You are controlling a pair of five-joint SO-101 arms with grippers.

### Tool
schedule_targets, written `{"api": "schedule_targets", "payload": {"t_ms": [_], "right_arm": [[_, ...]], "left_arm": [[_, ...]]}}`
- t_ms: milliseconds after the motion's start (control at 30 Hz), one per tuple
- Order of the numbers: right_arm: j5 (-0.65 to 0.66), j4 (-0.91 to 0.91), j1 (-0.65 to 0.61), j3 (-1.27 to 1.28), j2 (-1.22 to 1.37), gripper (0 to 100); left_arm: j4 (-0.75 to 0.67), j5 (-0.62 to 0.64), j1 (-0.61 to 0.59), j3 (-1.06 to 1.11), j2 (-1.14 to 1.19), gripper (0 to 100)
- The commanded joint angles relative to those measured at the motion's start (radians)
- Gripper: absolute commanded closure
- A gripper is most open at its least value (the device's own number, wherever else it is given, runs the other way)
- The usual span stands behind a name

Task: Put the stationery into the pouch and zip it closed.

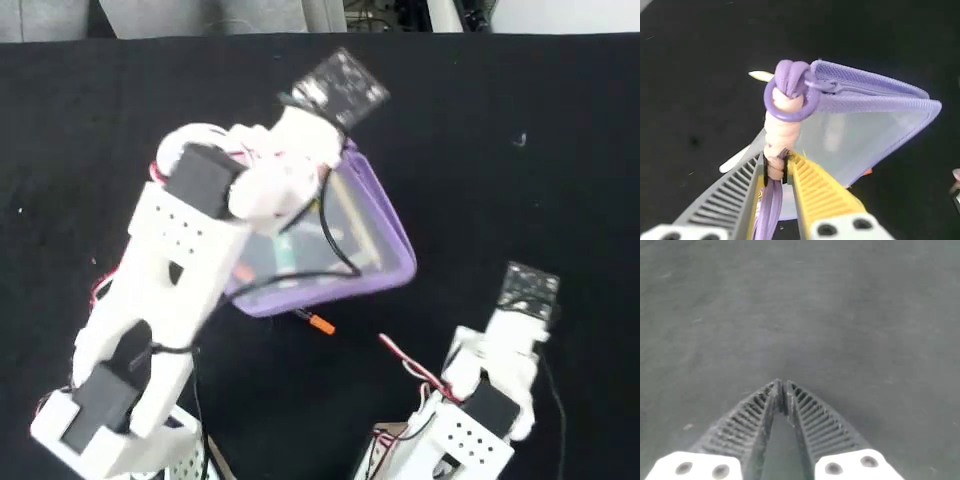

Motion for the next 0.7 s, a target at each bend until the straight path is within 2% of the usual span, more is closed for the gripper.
{"api": "schedule_targets", "payload": {"t_ms": [0,133,300,533,667], "right_arm": [[0.002,-0.1,0.203,-0.028,-0.068,98.6],[0.003,-0.173,0.351,-0.03,-0.068,98.6],[0.018,-0.256,0.425,-0.03,-0.068,98.6],[0.207,-0.269,0.384,-0.031,-0.068,98.6],[0.245,-0.262,0.344,-0.03,-0.068,98.6]], "left_arm": [[-0.037,-0.038,0.102,0.263,0.0,97],[-0.158,-0.071,0.166,0.429,0.031,97],[-0.27,-0.072,0.18,0.553,0.106,97],[-0.275,-0.055,0.148,0.558,0.158,97],[-0.281,0.072,0.12,0.493,0.158,95]]}}
